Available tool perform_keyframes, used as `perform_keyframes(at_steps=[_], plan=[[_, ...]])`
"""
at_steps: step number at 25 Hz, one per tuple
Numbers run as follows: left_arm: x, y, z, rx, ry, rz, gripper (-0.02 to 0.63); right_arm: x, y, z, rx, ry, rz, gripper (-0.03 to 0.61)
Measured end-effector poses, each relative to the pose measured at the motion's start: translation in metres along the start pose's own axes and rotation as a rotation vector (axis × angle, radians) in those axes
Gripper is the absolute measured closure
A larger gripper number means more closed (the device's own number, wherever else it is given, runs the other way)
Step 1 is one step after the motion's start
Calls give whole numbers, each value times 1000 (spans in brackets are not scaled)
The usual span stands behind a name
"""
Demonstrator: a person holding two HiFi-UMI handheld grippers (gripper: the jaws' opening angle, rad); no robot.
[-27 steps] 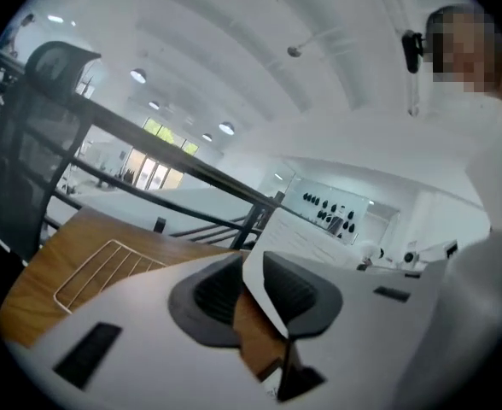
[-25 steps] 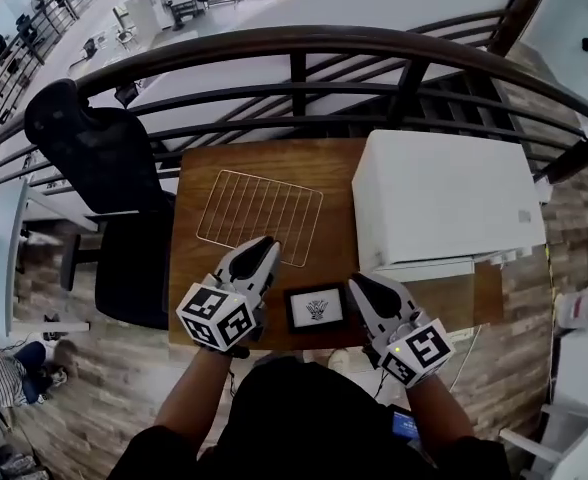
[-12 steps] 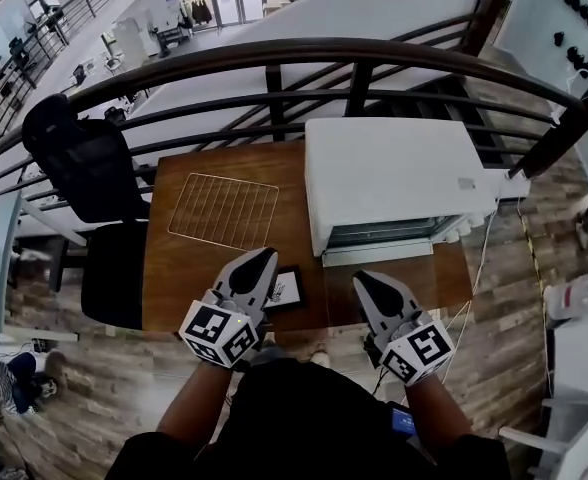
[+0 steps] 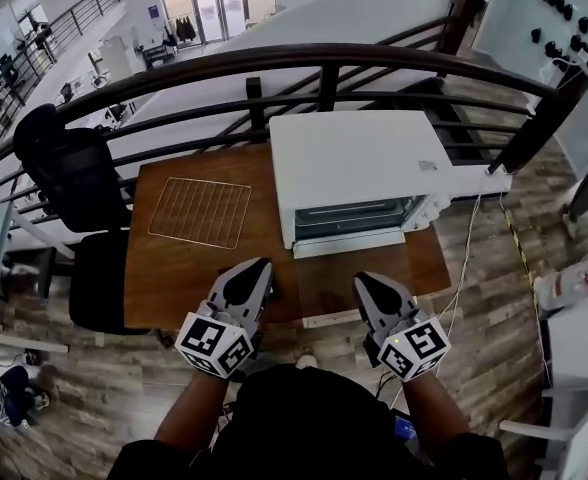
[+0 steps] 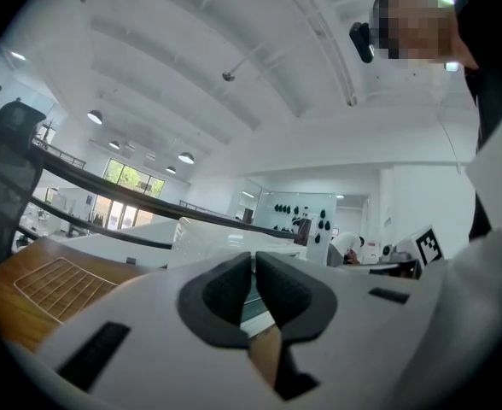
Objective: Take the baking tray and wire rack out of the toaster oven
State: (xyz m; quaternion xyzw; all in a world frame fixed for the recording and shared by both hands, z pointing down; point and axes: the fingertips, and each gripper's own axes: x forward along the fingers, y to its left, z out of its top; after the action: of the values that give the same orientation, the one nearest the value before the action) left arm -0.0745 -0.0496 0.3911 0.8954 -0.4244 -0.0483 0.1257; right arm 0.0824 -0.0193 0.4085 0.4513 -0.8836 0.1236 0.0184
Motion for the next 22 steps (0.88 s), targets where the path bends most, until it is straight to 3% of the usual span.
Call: perform_keyframes(at_steps=[5, 9, 14, 19, 22], plan=[[-12, -7, -14, -5, 13, 19, 588, 4, -18, -20, 41, 36, -60, 566], [-16, -6, -20, -56, 8, 13, 586, 20, -40, -38, 119, 66, -141, 566], [-29, 16, -21, -62, 23, 20, 587, 62, -85, -70, 389, 87, -287, 536], [-45, 60, -26, -88, 50, 92, 586, 96, -137, -103, 644, 12, -479, 521], [-49, 86, -23, -103, 51, 122, 588, 117, -155, -120, 758, -6, -522, 487]])
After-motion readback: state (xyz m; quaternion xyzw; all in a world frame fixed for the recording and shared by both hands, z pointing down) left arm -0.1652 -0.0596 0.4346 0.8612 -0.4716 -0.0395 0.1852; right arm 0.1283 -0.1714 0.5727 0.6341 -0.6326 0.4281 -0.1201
